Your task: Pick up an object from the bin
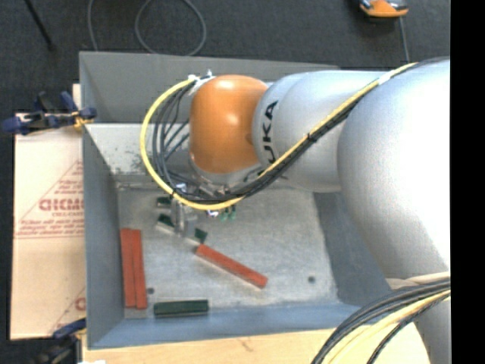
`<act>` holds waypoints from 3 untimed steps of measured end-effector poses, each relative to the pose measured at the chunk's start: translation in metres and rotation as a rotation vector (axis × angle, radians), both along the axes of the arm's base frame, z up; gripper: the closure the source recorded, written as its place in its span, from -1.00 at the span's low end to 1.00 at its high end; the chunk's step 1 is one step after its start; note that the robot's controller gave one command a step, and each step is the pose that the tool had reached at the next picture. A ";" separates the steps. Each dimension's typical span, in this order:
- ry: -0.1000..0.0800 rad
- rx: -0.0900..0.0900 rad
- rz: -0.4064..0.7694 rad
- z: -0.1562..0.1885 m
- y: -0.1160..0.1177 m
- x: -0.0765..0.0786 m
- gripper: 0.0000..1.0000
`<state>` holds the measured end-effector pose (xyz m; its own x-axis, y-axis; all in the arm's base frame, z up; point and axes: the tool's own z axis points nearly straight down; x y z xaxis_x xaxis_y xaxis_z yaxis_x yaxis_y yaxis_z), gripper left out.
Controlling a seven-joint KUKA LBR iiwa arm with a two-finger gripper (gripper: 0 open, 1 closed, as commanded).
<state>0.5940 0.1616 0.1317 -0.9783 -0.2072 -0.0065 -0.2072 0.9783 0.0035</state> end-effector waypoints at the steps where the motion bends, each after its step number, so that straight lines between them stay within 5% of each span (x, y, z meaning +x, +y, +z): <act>1: -0.009 -0.003 0.026 0.149 -0.004 0.006 1.00; 2: 0.000 -0.005 0.026 0.143 -0.005 0.004 -1.00; 3: 0.003 -0.002 0.026 -0.064 0.023 -0.013 -1.00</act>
Offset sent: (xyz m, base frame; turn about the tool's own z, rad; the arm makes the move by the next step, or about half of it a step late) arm 0.0028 -0.0039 0.1421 -0.0279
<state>0.5813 0.1843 0.0676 -0.9726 -0.2326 -0.0031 -0.2326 0.9726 0.0021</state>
